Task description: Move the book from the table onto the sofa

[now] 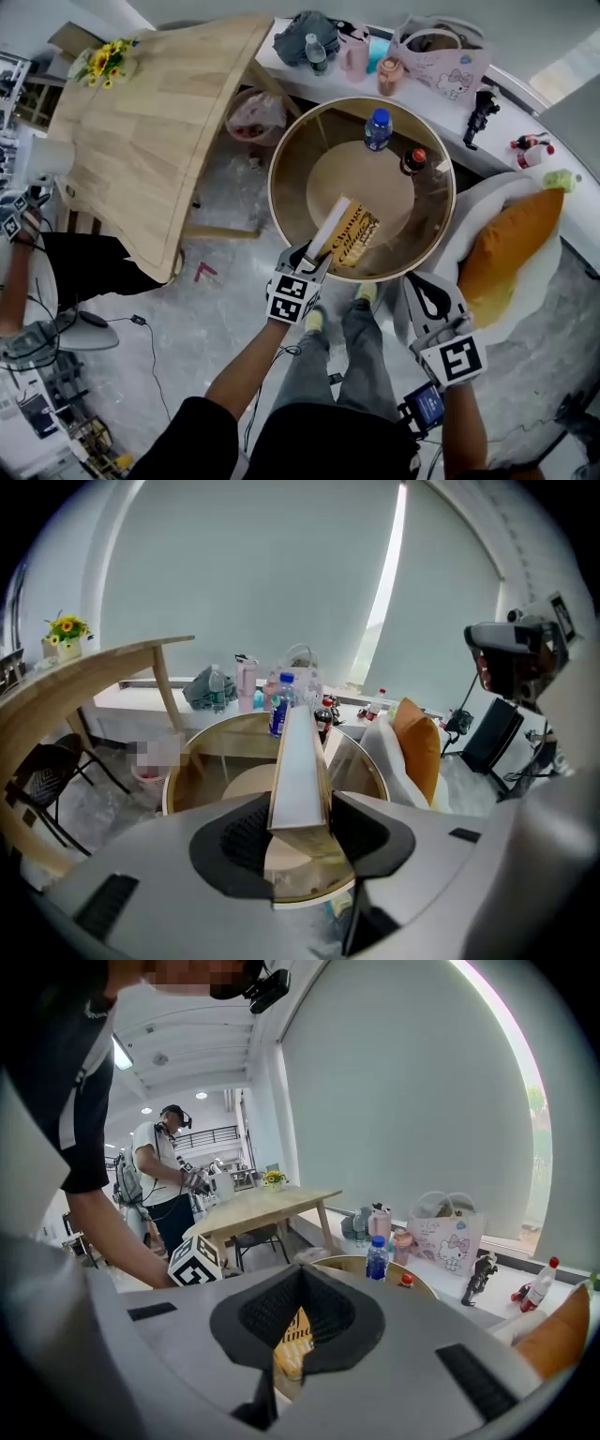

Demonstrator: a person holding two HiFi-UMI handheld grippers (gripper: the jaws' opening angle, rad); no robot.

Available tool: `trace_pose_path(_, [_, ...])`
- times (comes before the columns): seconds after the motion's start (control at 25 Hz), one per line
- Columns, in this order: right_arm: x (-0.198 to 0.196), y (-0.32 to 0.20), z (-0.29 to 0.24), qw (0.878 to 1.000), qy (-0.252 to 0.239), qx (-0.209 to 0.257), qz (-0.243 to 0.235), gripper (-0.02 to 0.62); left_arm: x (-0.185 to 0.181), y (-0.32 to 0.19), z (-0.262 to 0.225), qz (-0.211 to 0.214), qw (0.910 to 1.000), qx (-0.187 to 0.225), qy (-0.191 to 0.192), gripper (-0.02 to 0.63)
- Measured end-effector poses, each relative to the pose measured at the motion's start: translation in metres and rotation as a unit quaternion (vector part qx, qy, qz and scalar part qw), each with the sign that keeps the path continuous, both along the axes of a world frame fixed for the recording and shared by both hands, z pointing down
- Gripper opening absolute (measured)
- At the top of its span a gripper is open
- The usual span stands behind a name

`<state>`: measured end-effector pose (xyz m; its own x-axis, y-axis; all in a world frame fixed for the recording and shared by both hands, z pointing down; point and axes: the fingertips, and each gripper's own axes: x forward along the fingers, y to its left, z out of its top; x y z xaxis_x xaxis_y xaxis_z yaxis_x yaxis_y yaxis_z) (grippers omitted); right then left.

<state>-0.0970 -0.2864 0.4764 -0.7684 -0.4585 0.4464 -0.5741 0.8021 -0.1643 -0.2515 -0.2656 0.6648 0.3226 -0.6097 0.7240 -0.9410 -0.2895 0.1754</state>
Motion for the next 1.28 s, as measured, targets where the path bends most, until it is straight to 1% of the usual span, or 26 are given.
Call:
trace_pose_path(0.08, [0.003, 0.001, 0.000, 1.000, 0.002, 0.000, 0.003, 0.006, 0.006, -0.003, 0.006, 0.007, 0.9999, -0.006, 0.006, 0.198])
trace_pose_path(0.24, [0.010, 0.003, 0.001, 1.000, 0.012, -0.010, 0.010, 0.006, 0.016, -0.016, 0.000, -0.009, 0.9986, -0.009, 0.051, 0.172])
trace_pose_path(0.28, [0.012, 0.002, -0.001, 1.000, 0.013, -0.007, 0.014, 0.006, 0.018, -0.018, -0.003, -0.011, 0.9983, -0.008, 0.056, 0.166])
trace_pose_path(0.48, [0.021, 0.002, -0.019, 0.999, 0.022, 0.002, 0.039, 0.006, 0.019, -0.023, -0.032, -0.008, 0.9983, 0.011, 0.056, 0.152])
trace_pose_path(0.64, [0.026, 0.003, -0.049, 0.998, 0.030, 0.027, 0.050, 0.006, 0.002, -0.026, -0.076, -0.024, 0.9970, 0.041, 0.062, 0.150])
trace_pose_path(0.8, [0.045, 0.020, -0.077, 0.995, 0.054, 0.046, 0.063, 0.006, -0.010, -0.011, -0.124, -0.035, 0.9930, 0.077, 0.082, 0.150])
trace_pose_path(0.88, [0.052, 0.028, -0.097, 0.993, 0.048, 0.076, 0.082, 0.006, -0.015, 0.002, -0.146, -0.033, 0.9913, 0.092, 0.088, 0.150])
trace_pose_path(1.04, [0.067, 0.058, -0.135, 0.986, 0.046, 0.109, 0.118, 0.006, -0.025, 0.035, -0.189, -0.033, 0.9862, 0.112, 0.117, 0.150])
trace_pose_path(1.16, [0.078, 0.086, -0.163, 0.980, 0.047, 0.127, 0.146, 0.006, -0.027, 0.063, -0.218, -0.024, 0.9827, 0.125, 0.135, 0.150])
trace_pose_path(1.28, [0.091, 0.119, -0.185, 0.974, 0.050, 0.138, 0.172, 0.006, -0.025, 0.090, -0.247, -0.008, 0.9798, 0.137, 0.145, 0.150])
